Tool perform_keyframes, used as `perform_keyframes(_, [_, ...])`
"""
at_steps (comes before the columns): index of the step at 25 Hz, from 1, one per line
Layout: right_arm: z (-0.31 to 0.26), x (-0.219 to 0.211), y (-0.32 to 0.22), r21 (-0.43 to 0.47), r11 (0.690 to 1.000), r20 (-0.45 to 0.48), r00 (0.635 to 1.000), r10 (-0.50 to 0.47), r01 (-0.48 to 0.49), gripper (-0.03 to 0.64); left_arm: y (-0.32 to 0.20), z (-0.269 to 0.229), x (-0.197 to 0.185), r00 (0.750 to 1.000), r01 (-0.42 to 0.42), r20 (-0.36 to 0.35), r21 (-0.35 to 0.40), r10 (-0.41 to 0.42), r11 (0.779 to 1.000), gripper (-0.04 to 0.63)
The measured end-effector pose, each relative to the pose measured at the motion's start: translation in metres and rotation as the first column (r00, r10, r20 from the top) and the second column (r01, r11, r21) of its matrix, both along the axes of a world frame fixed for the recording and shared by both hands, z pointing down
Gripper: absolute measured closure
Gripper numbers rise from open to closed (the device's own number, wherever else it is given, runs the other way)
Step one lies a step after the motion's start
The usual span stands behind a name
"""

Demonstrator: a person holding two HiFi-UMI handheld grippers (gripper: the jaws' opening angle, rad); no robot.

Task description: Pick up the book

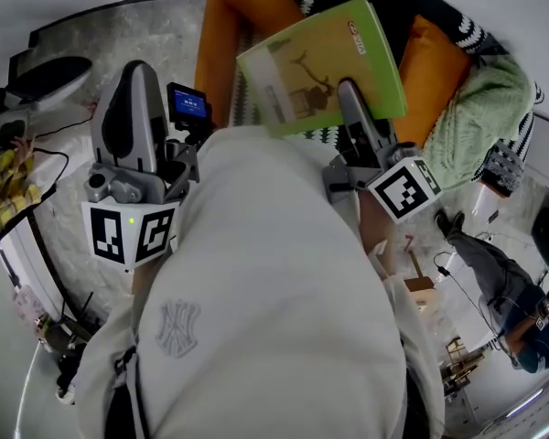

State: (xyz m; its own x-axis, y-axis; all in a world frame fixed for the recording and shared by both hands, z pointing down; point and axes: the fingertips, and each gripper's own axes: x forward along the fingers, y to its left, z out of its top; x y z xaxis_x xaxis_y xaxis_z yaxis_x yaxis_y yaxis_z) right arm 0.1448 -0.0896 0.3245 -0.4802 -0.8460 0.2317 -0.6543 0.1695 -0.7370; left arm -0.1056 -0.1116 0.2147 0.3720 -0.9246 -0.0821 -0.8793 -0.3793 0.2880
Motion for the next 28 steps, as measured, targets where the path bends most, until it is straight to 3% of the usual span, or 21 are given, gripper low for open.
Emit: perform_keyframes(28, [0.005,-0.001,0.007,-0.027,1.000,0.011,1.000,0.016,-0.016,0.469,-0.007,0.008,0.010,0.999,-0.051,-0.003,-0.032,0.051,0.998,0.584])
